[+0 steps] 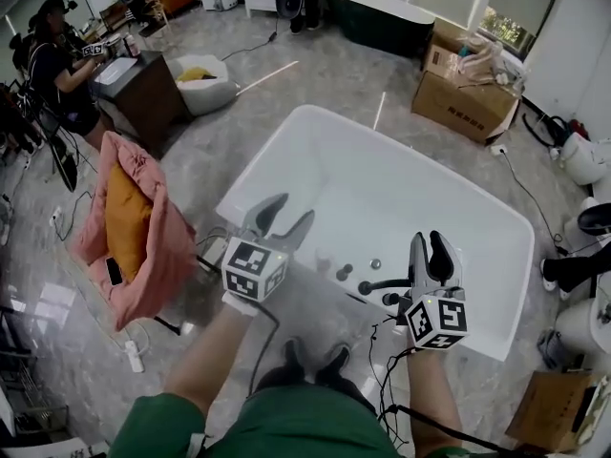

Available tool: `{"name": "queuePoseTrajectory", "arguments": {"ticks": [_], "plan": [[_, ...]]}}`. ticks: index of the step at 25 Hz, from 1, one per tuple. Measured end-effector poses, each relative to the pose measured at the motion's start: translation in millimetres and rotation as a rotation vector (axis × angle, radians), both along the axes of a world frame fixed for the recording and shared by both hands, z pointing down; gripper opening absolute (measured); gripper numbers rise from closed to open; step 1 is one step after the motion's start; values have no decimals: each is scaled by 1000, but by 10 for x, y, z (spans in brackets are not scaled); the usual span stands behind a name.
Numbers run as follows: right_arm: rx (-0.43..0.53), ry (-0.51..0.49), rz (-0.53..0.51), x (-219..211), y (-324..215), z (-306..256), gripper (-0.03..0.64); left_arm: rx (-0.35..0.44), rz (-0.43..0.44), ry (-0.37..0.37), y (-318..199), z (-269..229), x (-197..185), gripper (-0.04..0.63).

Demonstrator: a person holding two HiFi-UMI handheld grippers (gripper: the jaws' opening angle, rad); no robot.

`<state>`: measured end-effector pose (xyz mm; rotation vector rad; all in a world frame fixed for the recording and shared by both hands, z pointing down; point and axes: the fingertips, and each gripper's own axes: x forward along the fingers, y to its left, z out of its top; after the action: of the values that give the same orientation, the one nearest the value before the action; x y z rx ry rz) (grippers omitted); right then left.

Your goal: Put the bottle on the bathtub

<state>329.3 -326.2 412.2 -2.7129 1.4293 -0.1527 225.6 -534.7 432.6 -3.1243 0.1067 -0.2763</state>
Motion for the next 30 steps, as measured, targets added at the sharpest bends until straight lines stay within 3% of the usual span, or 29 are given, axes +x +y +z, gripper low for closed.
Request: {"name": "queuePoseTrajectory", "arguments": {"ticks": [14,23,30], "plan": [[44,110,-22,-397,155,-902,107,19,-43,142,226,-1096,-371,216],[69,125,-16,-500,264,-1055,107,-13,-90,161,195,-1134,-598,212],[74,114,-8,-425,282,-1022,107,-8,-90,155,206,-1089,-531,210]]}}
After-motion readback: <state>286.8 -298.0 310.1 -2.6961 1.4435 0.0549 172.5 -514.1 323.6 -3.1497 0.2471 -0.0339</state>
